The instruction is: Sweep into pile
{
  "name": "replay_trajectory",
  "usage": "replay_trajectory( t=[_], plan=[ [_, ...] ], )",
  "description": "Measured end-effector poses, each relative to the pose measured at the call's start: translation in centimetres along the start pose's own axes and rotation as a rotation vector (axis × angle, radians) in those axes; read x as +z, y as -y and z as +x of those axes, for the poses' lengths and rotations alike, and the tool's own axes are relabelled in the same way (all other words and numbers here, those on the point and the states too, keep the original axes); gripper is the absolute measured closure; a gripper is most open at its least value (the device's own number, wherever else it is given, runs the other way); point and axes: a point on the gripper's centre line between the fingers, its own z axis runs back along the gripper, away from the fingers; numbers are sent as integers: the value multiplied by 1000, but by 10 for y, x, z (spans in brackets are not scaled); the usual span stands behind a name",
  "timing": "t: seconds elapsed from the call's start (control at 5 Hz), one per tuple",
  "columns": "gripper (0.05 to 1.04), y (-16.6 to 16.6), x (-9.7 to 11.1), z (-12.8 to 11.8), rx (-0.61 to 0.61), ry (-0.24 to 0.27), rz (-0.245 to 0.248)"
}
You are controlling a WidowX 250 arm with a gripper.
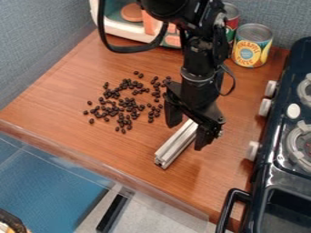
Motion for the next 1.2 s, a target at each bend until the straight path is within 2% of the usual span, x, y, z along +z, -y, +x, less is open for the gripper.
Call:
replay_trajectory(
  t=[0.4,0.6,0.8,1.0,1.2],
  plan=[
    [83,-3,-5,-2,-8,-22,26],
    [83,-4,-10,-2,-8,-36,25],
    [130,-10,-18,-6,20,-61,15],
    [421,-11,-18,-6,43,-60,8],
    [692,-14,-17,-9,64,-88,32]
  ],
)
